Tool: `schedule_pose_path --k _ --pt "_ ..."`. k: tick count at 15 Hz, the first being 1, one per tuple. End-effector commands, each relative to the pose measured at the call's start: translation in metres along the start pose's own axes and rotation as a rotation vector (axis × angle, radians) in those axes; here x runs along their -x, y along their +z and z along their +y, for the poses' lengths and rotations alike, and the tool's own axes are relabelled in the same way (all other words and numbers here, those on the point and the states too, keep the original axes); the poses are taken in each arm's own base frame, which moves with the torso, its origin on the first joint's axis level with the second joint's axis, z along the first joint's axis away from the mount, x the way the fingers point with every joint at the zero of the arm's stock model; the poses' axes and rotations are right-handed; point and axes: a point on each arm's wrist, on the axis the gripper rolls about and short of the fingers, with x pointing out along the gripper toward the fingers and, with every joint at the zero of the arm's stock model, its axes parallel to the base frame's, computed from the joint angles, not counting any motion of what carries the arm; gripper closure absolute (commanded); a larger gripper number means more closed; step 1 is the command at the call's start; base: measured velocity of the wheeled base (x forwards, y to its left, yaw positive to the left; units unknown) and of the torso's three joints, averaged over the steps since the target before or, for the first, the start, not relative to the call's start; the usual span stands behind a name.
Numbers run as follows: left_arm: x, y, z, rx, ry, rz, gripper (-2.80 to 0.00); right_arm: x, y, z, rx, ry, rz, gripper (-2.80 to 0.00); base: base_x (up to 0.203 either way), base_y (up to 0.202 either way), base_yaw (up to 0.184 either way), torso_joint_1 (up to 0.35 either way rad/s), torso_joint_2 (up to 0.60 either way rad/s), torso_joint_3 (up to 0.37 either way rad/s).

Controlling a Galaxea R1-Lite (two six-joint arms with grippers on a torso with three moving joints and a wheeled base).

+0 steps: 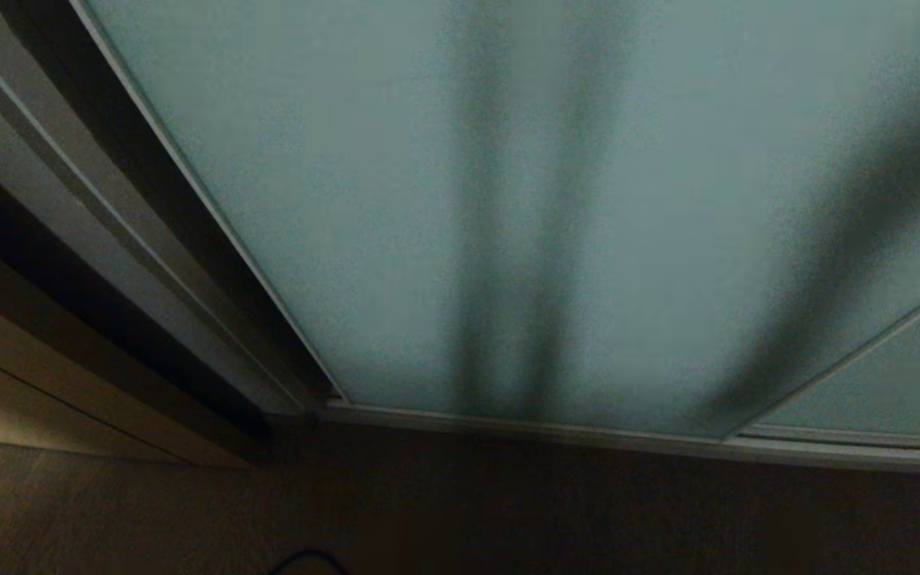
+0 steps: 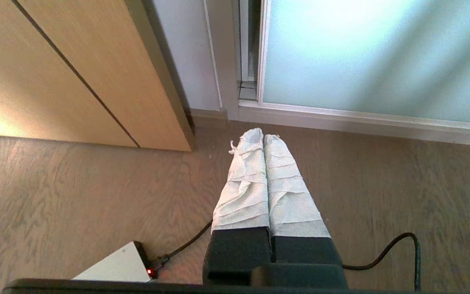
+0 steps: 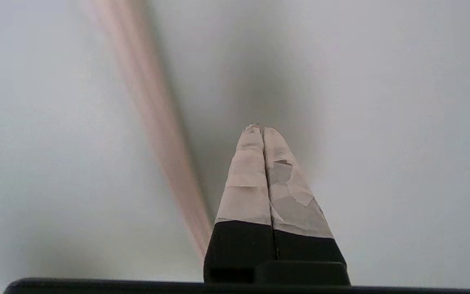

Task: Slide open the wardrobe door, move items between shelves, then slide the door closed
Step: Close the door, then open the door

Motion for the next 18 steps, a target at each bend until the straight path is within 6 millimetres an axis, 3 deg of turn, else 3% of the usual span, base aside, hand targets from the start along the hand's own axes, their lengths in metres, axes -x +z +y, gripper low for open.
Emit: schedule_pose_path --k 1,3,7,11,15,18 --pt "0.0 0.0 0.0 0.0 0.0 0.002 0.0 0.005 0.016 0.032 0.07 0.052 -0.043 0.0 0.0 0.0 0.0 0.0 0.0 0.0" --pt "0.0 0.0 0.0 0.0 0.0 0.0 0.0 0.003 0.027 0.053 0.107 0.118 -0.074 0.0 0.0 0.0 0.0 0.0 0.0 0.0" --pt "0.0 0.0 0.0 0.0 0.0 0.002 0.0 0.004 0.031 0.089 0.112 0.289 -0.111 0.0 0.0 0.0 0.0 0.0 0.0 0.0" --pt "0.0 0.0 0.0 0.0 0.0 0.002 0.0 0.016 0.036 0.126 0.111 0.507 -0.163 0.0 0.0 0.0 0.0 0.0 0.0 0.0" --pt "0.0 0.0 0.0 0.0 0.0 0.0 0.0 0.042 0.038 0.151 0.044 0.699 -0.228 0.0 0.0 0.0 0.0 0.0 0.0 0.0" --pt "0.0 0.0 0.0 0.0 0.0 0.002 0.0 0.082 0.04 0.162 0.011 0.773 -0.244 0.0 0.0 0.0 0.0 0.0 0.0 0.0"
